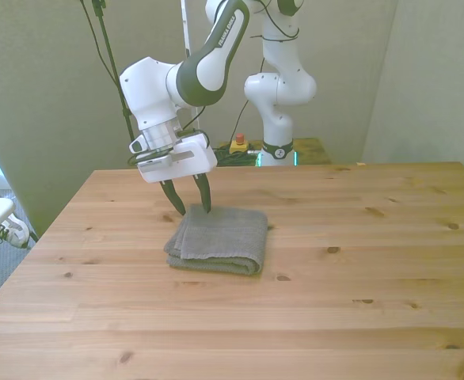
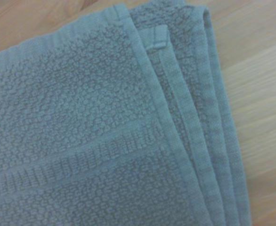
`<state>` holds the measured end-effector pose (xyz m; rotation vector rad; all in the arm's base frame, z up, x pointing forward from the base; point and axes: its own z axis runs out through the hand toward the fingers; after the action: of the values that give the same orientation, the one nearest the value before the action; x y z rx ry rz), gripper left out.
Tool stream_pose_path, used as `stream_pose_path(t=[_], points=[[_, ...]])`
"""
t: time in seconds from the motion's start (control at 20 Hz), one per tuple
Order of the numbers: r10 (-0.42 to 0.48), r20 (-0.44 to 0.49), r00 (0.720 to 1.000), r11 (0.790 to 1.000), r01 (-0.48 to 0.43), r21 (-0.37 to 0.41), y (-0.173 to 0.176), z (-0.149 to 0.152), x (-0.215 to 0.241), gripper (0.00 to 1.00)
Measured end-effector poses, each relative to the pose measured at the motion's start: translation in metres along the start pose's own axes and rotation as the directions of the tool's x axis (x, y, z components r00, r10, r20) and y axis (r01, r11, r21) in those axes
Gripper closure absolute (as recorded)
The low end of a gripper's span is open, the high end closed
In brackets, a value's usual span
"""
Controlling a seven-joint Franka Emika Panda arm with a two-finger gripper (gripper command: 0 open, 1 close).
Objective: Unfold the towel
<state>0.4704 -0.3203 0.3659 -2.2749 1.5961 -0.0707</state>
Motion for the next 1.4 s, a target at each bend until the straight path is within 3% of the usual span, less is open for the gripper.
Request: stream_pose_path(t=[1.05,1.4], points=[[-0.025,-0.005,1.0,1.0,0.025,0.011,-0.007,-0.006,-0.005,1.0],[-0.069,-0.024,0.997,0.996,0.07,0.052,-0.041,-0.029,-0.01,1.0]])
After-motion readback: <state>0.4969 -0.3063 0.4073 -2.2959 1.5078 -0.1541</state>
